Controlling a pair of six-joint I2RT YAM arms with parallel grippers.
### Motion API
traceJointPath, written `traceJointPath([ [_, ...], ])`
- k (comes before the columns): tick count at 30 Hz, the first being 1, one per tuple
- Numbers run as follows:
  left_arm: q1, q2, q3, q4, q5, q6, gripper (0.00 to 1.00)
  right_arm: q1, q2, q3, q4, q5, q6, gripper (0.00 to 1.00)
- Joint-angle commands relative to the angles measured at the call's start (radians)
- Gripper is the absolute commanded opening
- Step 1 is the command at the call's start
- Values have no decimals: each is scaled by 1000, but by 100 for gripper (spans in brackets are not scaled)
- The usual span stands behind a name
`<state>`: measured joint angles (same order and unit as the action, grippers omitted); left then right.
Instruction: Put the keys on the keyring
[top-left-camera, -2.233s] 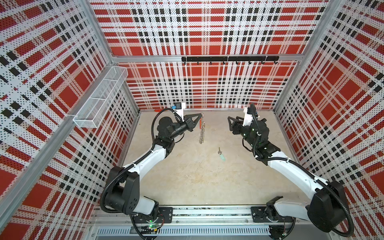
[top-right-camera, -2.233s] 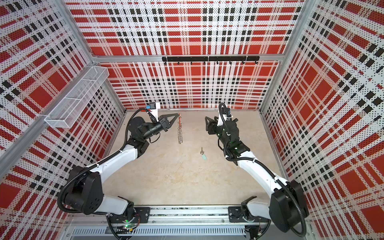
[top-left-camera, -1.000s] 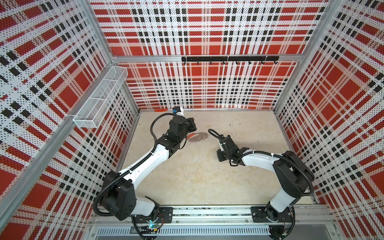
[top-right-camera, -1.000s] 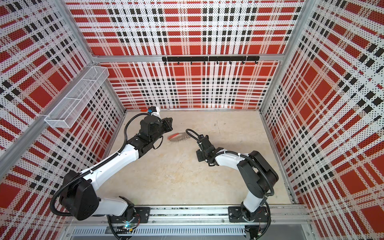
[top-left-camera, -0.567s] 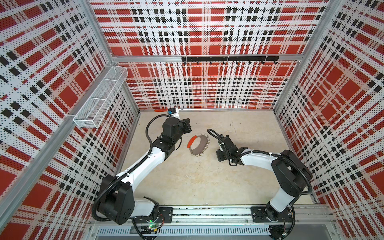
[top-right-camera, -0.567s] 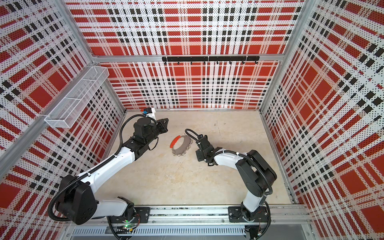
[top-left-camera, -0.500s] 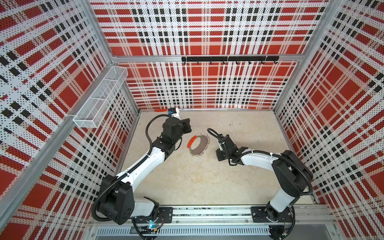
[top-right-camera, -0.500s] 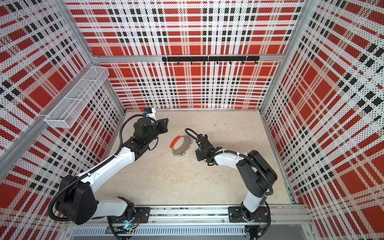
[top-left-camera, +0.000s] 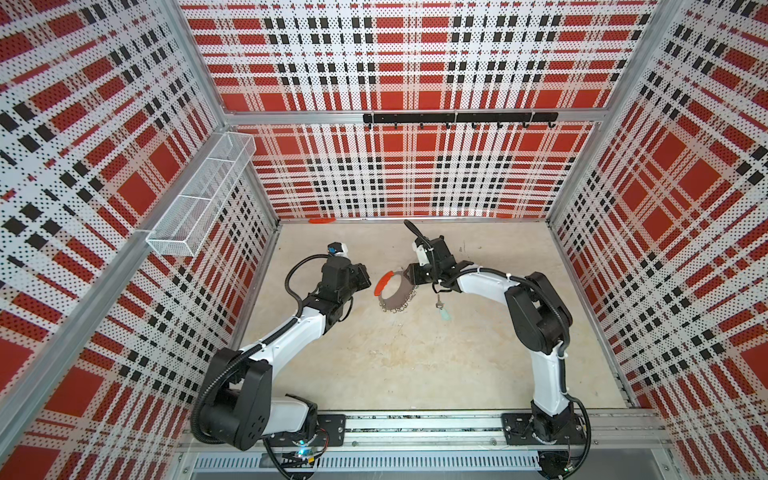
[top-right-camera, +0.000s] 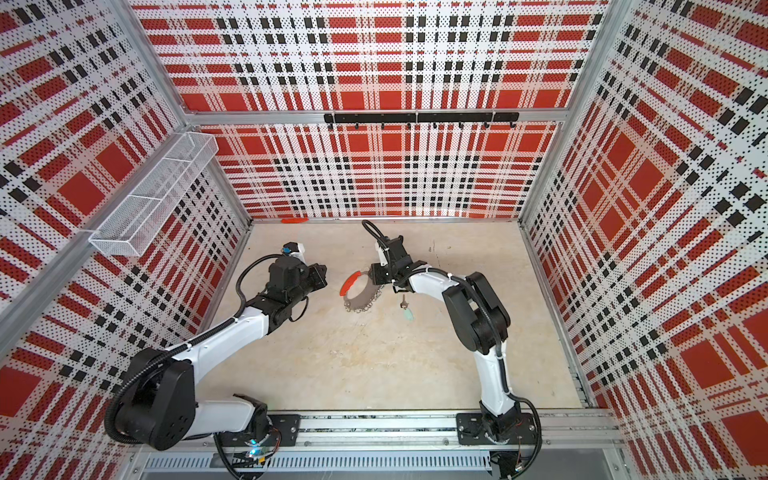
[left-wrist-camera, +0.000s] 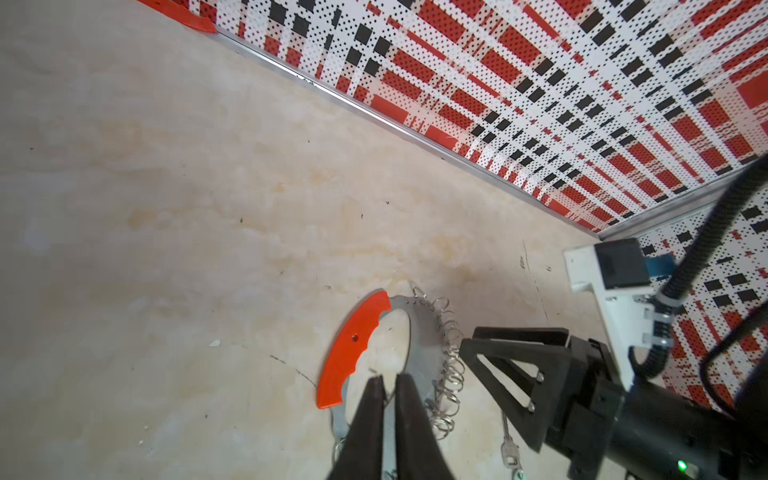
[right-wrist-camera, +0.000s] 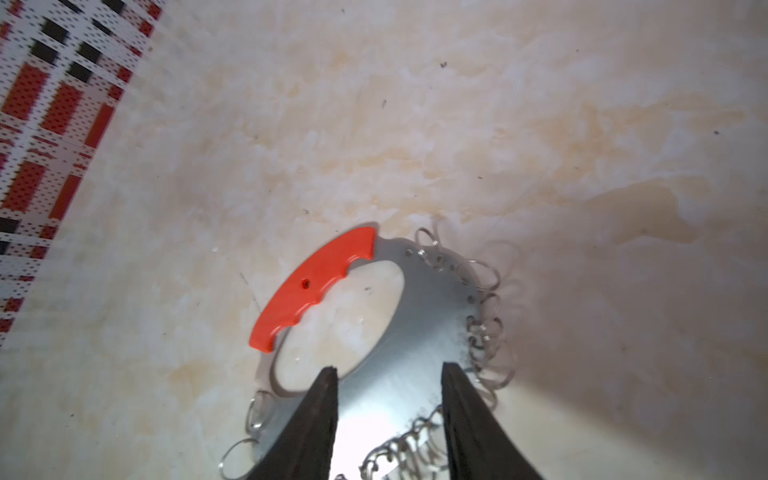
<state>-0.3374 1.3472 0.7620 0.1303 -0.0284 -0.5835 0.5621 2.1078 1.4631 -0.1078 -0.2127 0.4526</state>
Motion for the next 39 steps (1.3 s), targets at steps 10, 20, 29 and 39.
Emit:
traceJointPath([
  [10,-17,47,50,49,71,4,13,-35,169,209,-74,-32,93,48],
  [20,-15,72,57,65,100,1,13,-6,55,-41,97,-156,191,49],
  [29,-18,85,59,80,126,21,13,-10,-129,-186,163,-90,203,48],
  [39,-179,260,129,112,221,179,10,-114,-241,-325,177,-32,187,35],
])
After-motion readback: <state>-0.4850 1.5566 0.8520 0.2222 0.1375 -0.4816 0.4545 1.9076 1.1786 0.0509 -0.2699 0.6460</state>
